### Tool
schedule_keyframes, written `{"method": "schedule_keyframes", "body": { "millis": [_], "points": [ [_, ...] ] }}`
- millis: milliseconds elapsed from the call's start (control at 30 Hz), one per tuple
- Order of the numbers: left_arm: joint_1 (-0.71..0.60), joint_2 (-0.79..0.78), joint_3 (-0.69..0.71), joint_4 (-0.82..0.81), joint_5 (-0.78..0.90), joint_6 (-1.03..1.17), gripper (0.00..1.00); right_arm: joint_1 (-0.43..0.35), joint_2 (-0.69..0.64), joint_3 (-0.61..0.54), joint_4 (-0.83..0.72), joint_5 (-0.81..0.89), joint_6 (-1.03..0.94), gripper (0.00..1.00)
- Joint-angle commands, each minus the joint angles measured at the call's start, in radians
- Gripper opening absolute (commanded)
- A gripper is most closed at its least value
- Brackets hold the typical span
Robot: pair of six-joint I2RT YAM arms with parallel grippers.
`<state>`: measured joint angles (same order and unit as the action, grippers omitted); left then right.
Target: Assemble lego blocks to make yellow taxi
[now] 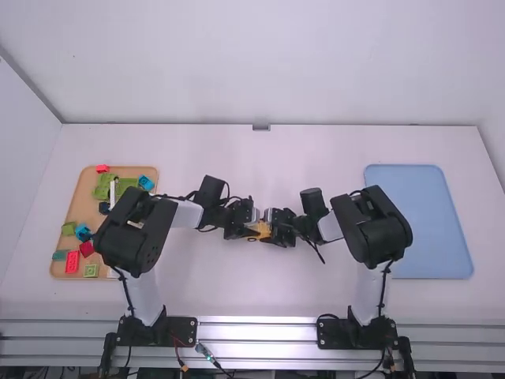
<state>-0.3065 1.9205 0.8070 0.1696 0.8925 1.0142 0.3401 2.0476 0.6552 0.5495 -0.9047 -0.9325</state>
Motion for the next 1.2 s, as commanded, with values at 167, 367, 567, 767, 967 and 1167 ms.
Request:
{"method": "schedule_keyframes", "body": {
  "millis": [167, 367, 567, 767, 967, 1167],
  "points": [
    [-0.001, 0.007, 0.002, -0.03, -0.022, -0.004, 0.29, 0.0, 0.014, 0.002, -0.005, 0.016, -0.015, 0.47],
    [-0.001, -0.006, 0.002, -0.055, -0.011, -0.005, 0.32, 0.0, 0.014, 0.002, -0.005, 0.016, -0.014, 0.47],
    [-0.002, -0.022, 0.002, -0.034, 0.029, -0.085, 0.27, 0.0, 0.014, 0.002, -0.005, 0.038, -0.014, 0.47],
    [-0.001, -0.022, 0.002, -0.02, 0.031, -0.109, 0.28, 0.0, 0.014, 0.002, -0.005, 0.037, -0.014, 0.46],
    [-0.001, -0.022, 0.002, -0.041, 0.031, -0.109, 0.29, 0.0, 0.014, 0.002, -0.003, 0.037, -0.015, 0.45],
    [-0.002, -0.022, 0.002, -0.038, 0.031, -0.108, 0.29, 0.0, 0.014, 0.002, -0.004, 0.038, -0.015, 0.45]
  ]
}}
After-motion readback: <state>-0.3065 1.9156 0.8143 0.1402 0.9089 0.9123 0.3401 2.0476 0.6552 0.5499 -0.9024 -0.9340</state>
